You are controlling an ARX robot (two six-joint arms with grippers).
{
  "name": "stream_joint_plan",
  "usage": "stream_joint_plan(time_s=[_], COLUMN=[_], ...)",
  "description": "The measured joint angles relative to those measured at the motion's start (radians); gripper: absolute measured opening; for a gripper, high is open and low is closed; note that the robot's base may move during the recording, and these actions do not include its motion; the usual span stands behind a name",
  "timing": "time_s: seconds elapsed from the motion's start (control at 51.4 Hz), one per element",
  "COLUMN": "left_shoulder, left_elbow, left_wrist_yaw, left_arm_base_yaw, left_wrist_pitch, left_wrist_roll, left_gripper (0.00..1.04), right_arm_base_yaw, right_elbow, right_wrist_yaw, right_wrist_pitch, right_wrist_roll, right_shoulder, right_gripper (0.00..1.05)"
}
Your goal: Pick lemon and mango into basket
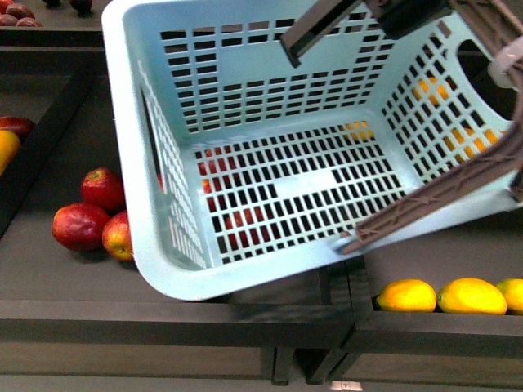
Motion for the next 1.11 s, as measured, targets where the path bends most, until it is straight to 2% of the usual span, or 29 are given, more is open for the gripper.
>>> stream_joint_plan(time_s=[0.642,0.662,0.72,0.74,0.779,0.818,0.934,1.051,1.11], left_shoulder=[0.000,0.000,0.000,0.000,0.000,0.000,0.000,0.000,0.000], left_elbow=[0.002,0.002,0.002,0.002,0.002,0.002,0.002,0.002,0.002], left_wrist_yaw=[-0.002,-0.001,0.000,0.000,-0.002,-0.002,-0.002,-0.009,-0.006], left_arm_base_yaw=[-0.005,-0.005,-0.005,-0.005,-0.005,-0.006,-0.006,-0.006,-0.005], left_wrist_pitch=[0.000,0.000,0.000,0.000,0.000,0.000,0.000,0.000,0.000], left_wrist_roll=[0.004,0.004,0.004,0.003,0.004,0.006,0.003,0.007,0.007], left_gripper=[0.05,0.05,0.05,0.05,0.05,0.05,0.05,0.05,0.05], right_arm_base_yaw=[0.000,0.000,-0.017,-0.042,-0.109,-0.185,-0.328,-0.422,-0.474], right_elbow=[0.000,0.002,0.054,0.082,0.114,0.129,0.174,0.243,0.327], right_wrist_yaw=[0.000,0.004,0.003,-0.012,-0.055,-0.093,-0.139,-0.157,-0.142], right_wrist_pitch=[0.000,-0.005,-0.144,-0.198,-0.211,-0.150,0.058,0.274,0.440], right_wrist_roll=[0.000,0.003,0.066,0.108,0.154,0.180,0.194,0.196,0.187], right_shoulder=[0.000,0.004,0.075,0.130,0.242,0.339,0.559,0.815,1.061], right_gripper=[0.96,0.96,0.96,0.96,0.96,0.96,0.96,0.96,0.96])
